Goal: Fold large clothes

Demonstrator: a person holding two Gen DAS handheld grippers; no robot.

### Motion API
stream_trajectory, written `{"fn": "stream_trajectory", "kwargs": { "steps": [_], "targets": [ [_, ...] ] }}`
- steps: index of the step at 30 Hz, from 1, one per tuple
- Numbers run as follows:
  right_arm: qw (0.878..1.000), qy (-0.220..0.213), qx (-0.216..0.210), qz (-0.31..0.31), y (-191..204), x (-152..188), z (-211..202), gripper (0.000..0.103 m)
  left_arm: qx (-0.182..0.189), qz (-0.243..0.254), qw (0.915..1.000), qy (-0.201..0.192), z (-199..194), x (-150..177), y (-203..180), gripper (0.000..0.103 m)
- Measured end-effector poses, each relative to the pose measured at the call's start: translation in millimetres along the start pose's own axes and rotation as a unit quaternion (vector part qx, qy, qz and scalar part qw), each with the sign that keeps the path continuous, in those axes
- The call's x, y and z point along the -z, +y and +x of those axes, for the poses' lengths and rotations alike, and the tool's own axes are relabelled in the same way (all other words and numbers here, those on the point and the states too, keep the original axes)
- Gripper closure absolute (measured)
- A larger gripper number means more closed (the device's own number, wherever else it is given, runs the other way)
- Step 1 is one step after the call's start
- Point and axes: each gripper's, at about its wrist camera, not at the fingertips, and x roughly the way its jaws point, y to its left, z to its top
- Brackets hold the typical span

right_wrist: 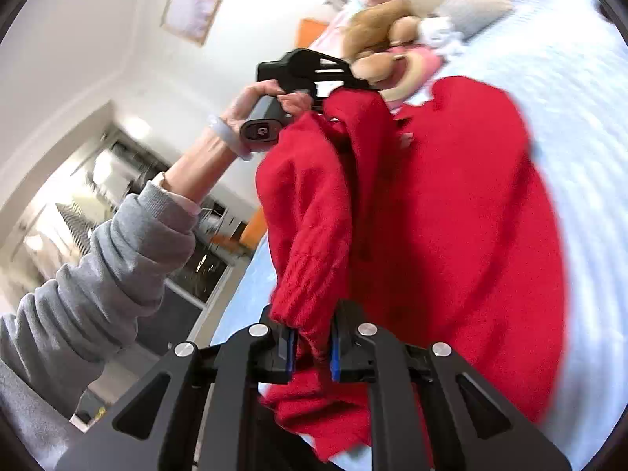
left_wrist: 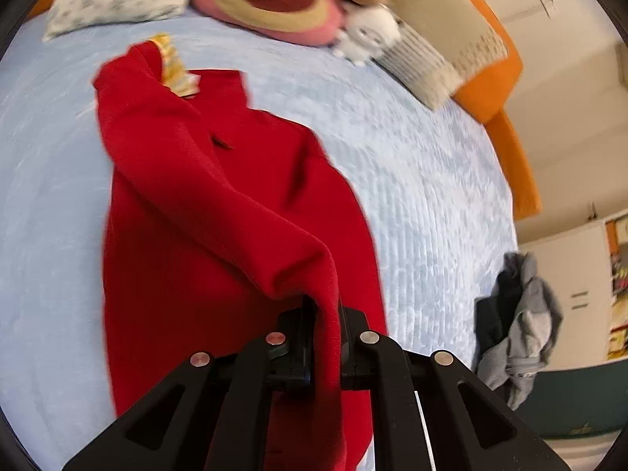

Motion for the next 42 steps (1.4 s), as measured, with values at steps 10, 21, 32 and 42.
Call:
{"fn": "stream_trajectory", "kwargs": {
  "steps": [10, 21, 32, 42],
  "targets": [
    [0.998, 0.011, 0.053, 0.021, -37.1, 15.8, -33.8, 0.089, -0.044, 0.082, 0.9950, 0.035, 96.9, 36.5, -81.6, 0.090],
    [0.990, 0.052, 0.127, -0.011, -36.2, 10.4, -52.9, 0.054, -0.043, 0.176, 0.9818, 0.056, 101.4, 64.5, -123.6, 0.042],
    [0.982, 0.003, 0.172, -0.079, -21.6, -58.6, -47.7, 0.044, -0.099, 0.226, 0.9690, -0.015, 49.1, 51.9, -102.8, 0.034],
    [0.972, 0.038, 0.159, -0.168, -13.8, -143.4, 44.1, 0.047, -0.013, 0.037, 0.9936, -0.106, 40.9, -26.2, -0.7, 0.034]
  ]
}}
